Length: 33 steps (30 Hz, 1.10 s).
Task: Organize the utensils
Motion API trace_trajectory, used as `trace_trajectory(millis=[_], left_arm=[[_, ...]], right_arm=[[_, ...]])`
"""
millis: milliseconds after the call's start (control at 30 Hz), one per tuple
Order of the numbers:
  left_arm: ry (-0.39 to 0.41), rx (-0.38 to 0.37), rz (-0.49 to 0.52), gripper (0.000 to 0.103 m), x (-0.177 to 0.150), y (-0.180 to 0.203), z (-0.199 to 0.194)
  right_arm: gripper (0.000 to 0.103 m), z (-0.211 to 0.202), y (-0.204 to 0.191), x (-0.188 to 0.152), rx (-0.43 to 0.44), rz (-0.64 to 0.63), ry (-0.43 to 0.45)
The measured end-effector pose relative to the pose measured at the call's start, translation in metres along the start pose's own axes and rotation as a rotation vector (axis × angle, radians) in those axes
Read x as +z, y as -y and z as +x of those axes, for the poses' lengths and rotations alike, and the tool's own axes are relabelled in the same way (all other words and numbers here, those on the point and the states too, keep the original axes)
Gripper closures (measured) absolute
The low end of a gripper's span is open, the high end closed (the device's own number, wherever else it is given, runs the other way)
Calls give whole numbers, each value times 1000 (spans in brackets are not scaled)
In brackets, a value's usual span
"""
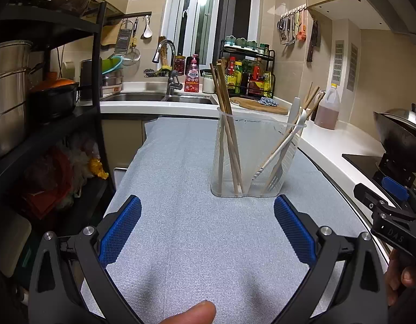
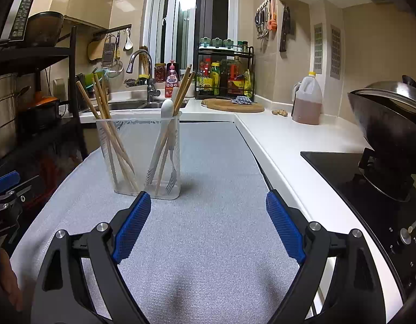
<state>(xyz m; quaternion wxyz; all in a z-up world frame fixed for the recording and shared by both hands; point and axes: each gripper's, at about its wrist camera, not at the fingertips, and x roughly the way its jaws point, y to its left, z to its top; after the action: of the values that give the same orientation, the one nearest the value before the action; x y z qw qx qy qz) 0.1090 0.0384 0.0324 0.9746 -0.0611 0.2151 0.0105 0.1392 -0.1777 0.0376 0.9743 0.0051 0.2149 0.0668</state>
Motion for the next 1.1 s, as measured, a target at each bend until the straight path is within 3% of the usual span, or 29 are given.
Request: trace_trajectory(millis=[867, 1100], left_arm=[[30, -12, 36, 8, -1, 3, -4], [1, -7, 24, 7, 0, 1, 1]], right_arm=[[17, -1, -1, 1, -4, -2, 6], [17, -1, -1, 1, -4, -4, 6]])
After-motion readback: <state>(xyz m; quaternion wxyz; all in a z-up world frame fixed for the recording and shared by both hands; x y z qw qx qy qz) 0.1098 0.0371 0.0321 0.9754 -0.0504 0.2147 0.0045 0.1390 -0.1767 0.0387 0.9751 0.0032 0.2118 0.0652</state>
